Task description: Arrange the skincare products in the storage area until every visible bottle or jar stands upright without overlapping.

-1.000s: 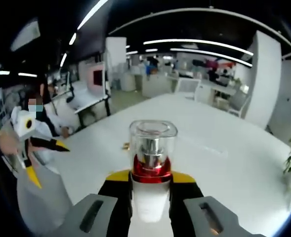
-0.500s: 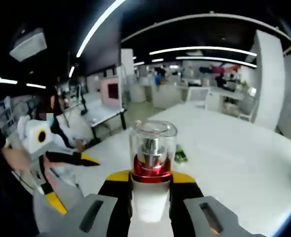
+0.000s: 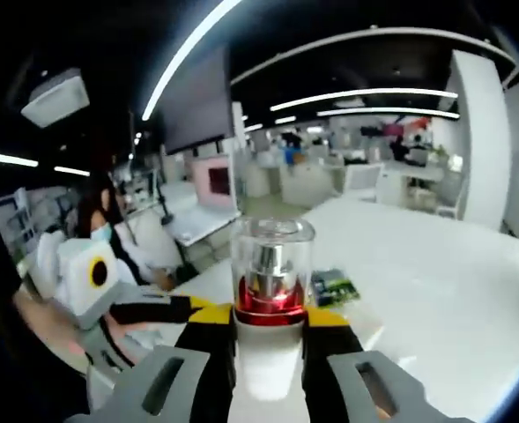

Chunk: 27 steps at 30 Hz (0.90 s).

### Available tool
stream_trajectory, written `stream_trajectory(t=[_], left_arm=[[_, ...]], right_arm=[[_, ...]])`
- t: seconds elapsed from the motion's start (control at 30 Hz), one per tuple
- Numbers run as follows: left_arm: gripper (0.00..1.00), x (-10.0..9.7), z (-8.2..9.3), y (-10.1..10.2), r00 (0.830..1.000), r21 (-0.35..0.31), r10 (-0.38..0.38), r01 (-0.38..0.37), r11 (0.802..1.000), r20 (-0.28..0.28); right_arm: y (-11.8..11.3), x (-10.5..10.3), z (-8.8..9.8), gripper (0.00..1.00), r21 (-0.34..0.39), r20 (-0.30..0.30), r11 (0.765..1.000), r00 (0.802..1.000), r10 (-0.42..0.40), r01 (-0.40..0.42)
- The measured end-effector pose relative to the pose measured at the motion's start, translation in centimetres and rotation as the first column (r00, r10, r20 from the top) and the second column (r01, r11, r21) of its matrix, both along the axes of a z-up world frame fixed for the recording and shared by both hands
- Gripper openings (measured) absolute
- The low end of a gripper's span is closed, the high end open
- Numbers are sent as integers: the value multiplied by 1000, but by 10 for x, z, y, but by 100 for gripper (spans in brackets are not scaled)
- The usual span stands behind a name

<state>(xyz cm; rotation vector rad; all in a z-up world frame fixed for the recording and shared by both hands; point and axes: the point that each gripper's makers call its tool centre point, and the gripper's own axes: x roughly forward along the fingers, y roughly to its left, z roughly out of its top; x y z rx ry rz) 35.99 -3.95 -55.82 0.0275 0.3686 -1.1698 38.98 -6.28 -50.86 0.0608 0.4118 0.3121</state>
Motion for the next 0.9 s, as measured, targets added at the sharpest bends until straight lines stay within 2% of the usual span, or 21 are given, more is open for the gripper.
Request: stream_trajectory(t=[0.13, 0.3, 0.67, 0.83, 0.9], left_arm=[[73, 1, 6, -5, 1000, -18, 16, -15, 1000, 13], [62, 8, 19, -5, 997, -45, 65, -63, 997, 49], [52, 10, 40, -9, 991, -78, 72, -63, 995, 112], [36, 8, 48, -9, 987, -79, 63, -52, 996, 148], [35, 9, 48, -8, 984, -63, 67, -57, 996, 165]], right_arm=[[7, -1, 7, 19, 14, 21, 1000, 1000, 4, -4], [14, -3, 12, 19, -8, 38, 1000, 999, 17, -17], [25, -6, 20, 19, -13, 67, 999, 997, 44, -43], [27, -7, 22, 19, -16, 73, 998, 996, 54, -53], [27, -7, 24, 19, -10, 78, 999, 996, 52, -51]])
